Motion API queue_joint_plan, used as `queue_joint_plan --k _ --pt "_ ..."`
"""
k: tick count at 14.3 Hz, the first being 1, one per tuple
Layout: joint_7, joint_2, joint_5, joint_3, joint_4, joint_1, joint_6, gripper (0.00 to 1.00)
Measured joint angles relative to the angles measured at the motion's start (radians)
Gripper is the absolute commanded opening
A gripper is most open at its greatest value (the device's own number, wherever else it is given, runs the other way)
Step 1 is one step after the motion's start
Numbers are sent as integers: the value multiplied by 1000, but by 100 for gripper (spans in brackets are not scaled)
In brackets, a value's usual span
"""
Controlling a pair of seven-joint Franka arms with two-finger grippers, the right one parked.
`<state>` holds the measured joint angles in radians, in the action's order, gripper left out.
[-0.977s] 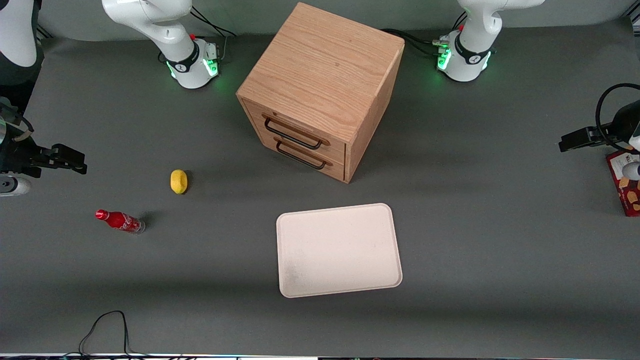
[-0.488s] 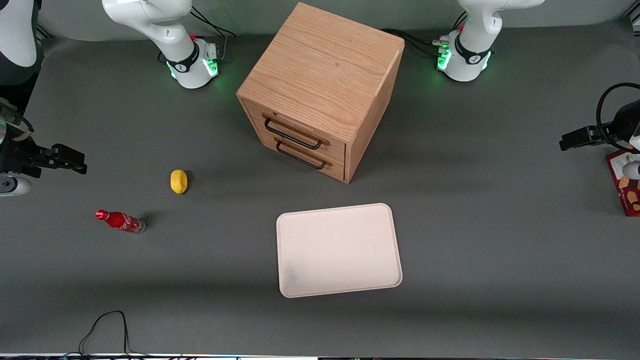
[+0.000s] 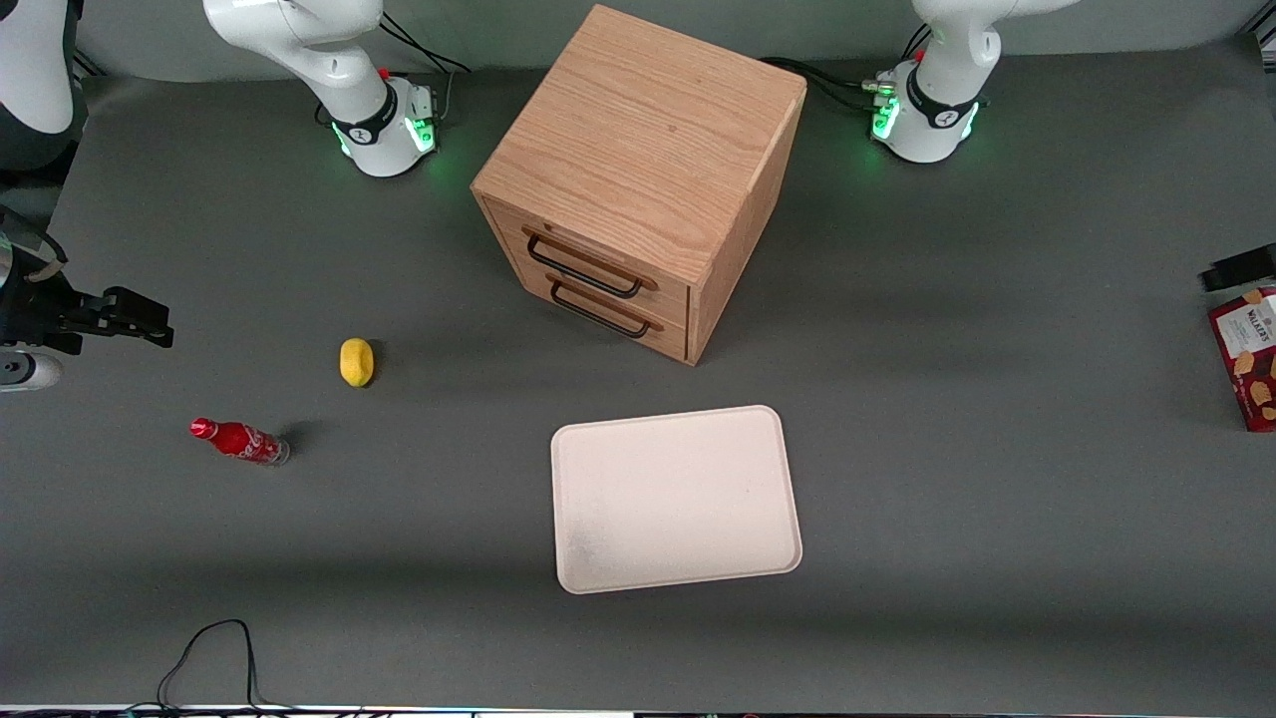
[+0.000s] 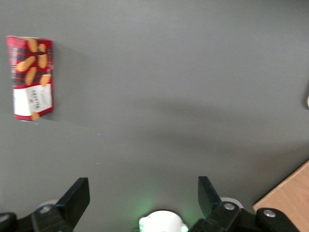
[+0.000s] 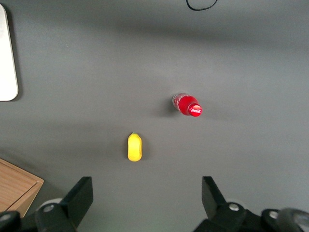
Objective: Place red cookie box on tray
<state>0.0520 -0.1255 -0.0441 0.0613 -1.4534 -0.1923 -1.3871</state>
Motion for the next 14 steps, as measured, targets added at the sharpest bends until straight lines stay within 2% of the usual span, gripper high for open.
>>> queue_joint_plan --k 3,8,11,14 --pt "199 -34 -64 7 49 -154 0 100" --pt "504 -182 -76 8 198 -388 -4 100" --pt "569 -256 -76 7 265 -450 -5 100" --pt "575 -285 -76 4 273 -456 -9 100"
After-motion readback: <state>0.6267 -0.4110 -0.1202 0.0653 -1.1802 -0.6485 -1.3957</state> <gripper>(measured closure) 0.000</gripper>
